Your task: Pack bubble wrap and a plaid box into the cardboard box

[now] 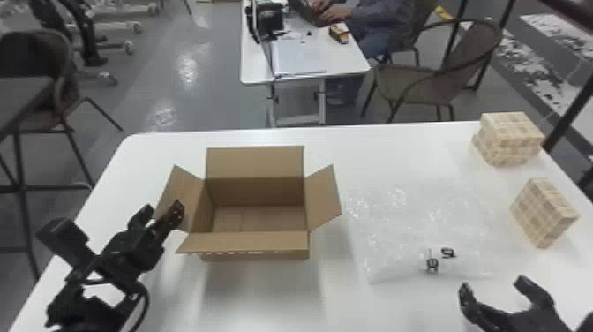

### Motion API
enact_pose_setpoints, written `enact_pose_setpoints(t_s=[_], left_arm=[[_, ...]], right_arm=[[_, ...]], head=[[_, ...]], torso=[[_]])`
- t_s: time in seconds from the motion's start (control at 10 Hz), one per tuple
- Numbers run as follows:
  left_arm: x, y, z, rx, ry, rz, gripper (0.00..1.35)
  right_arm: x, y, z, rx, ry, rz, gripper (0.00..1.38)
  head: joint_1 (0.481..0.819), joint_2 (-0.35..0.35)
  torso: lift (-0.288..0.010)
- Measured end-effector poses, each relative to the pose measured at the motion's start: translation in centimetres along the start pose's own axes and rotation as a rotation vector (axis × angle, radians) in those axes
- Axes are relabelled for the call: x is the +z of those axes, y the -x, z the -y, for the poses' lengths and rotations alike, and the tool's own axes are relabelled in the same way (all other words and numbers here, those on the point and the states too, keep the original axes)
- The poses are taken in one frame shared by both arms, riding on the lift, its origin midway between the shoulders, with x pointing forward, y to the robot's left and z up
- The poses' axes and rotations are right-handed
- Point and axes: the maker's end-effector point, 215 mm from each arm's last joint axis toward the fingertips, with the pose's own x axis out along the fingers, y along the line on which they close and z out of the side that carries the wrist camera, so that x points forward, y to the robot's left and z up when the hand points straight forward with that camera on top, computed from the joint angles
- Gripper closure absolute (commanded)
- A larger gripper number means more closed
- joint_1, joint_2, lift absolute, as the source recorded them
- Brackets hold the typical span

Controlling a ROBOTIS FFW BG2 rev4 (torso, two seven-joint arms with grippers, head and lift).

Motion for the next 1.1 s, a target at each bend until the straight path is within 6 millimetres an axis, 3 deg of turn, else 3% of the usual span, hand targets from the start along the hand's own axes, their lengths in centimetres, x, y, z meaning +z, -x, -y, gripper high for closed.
enact_pose_setpoints(t_s=[0.2,0.3,0.4,0.8,1.1], left_arm=[[-0.5,-0.2,0.1,-0.001,-0.010,-0.003,0.82],[-0.4,-0.3,0.1,-0.001,-0.030,0.003,0.91],[-0.2,-0.4,0.4,-0.004,-0.050,0.007,1.24],[0.3,-0.4,0.6,0.006,-0.077,0.024,1.21],[0.3,-0.7,1.5,-0.011,-0.072,0.031,1.21]], right_arm=[[-0.1,0.0,0.0,-0.001,-0.003,0.000,0.13],[-0.1,0.0,0.0,-0.001,-0.004,-0.001,0.13],[-0.1,0.0,0.0,-0.001,-0.005,0.000,0.13],[0.5,-0.1,0.1,-0.003,-0.012,0.012,0.13],[4.3,-1.6,0.2,-0.003,0.001,0.005,0.13]], head=[[0.695,0.063],[0.695,0.063],[0.695,0.062],[0.695,0.060],[0.695,0.048]], torso=[[-0.110],[-0.110],[-0.110],[-0.110],[-0.110]])
